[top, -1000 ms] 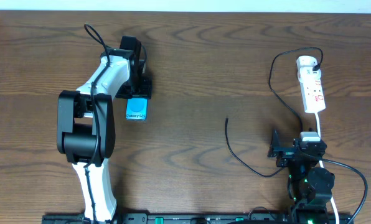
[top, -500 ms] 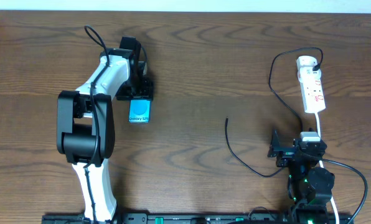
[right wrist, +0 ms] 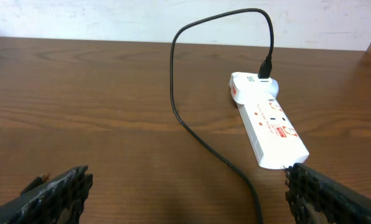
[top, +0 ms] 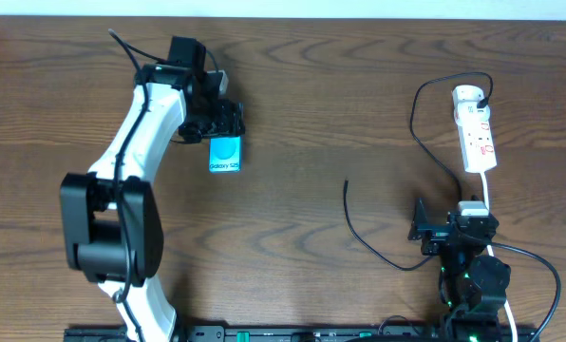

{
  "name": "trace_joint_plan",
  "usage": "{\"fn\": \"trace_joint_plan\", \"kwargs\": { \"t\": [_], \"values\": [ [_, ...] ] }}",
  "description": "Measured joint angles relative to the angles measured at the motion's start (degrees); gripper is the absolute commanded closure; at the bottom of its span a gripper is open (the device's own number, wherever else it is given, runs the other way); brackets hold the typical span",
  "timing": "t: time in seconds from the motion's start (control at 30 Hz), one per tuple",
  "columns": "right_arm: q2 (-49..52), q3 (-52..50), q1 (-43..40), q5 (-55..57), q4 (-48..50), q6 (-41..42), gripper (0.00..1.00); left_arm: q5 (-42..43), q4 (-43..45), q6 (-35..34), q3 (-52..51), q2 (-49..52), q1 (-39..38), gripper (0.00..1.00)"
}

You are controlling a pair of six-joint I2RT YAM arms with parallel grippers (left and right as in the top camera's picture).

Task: Plug charger to phone and switch on socket
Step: 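Lift the phone with the left gripper and tilt it upright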

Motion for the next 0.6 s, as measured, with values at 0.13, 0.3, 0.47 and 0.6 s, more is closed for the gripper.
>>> {"fn": "trace_joint_plan", "kwargs": {
  "t": [0.13, 0.3, 0.47, 0.6],
  "values": [
    [0.0, 0.0, 0.0, 0.0, 0.0, 0.0, 0.01, 3.69, -0.11, -1.81, 0.0, -2.91, 0.0, 0.93],
    [0.0, 0.0, 0.0, 0.0, 0.0, 0.0, 0.01, 5.99, -0.2, -8.63, 0.0, -5.22, 0.0, 0.93],
    [0.0, 0.0, 0.0, 0.0, 0.0, 0.0, 0.01, 7.34, -0.37, -19.69, 0.0, -5.46, 0.0, 0.93],
    [0.0, 0.0, 0.0, 0.0, 0.0, 0.0, 0.01, 12.46, -0.24, -28.81, 0.0, -5.46, 0.24, 0.92]
  ]
}}
